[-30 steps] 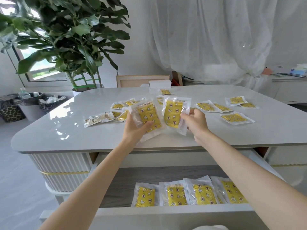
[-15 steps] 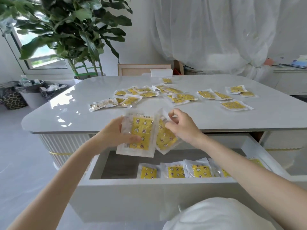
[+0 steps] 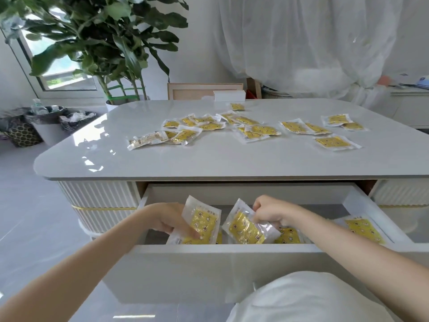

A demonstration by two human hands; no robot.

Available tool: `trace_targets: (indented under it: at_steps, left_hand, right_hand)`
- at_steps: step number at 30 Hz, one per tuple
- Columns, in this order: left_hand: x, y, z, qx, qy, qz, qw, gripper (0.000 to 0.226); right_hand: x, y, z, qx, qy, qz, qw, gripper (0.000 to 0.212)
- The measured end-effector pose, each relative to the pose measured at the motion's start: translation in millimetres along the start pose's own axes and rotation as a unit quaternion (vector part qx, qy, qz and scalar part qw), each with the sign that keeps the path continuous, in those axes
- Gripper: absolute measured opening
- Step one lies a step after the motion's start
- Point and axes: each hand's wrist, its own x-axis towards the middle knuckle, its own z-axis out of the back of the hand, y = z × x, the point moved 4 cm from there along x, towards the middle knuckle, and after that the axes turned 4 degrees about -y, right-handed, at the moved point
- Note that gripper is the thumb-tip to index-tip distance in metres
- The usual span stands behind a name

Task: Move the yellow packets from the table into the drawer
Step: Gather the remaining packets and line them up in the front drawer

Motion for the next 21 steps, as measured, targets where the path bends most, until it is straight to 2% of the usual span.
trace_targets:
  at_steps: [3,5,9,12,17,19,21]
  left_hand:
    - [16,-2,-6,-0.088,0.02,0.068,0.994,0.031]
    - [27,-6,-11,-0.141,0.034,0.094,0.985,0.034]
    - [40,-17,-30,-0.12,0.077,0.103,0.984,0.014]
    - [44,-20,-37,-0.079,0.07,0.111,0.988,0.016]
    - [46,-17,-25,0.095,-0.038,0.084,0.991,0.046]
    - [47,-14,-22,0.137,-0.046,0.085,0.986,0.054]
    - [46,-12,-20,0.177,-0.047,0.1,0.978,0.065]
  right_hand:
    - [7,-12,-4,0.128,0.011,-0.045,0.991,0.022]
    - [12,-18,-6,0.136,0.003,-0.062,0.989,0.025]
    - [17,-24,-13,0.027,0.024,-0.06,0.998,0.02]
    - [14,-23,-18,-0.102,0.045,-0.044,0.993,0.018]
    - [12,-18,-18,-0.24,0.021,0.004,0.971,0.021]
    - [14,-18,-18,-0.283,0.011,0.022,0.959,0.02]
    - [14,-18,-18,-0.312,0.002,0.03,0.95,0.027]
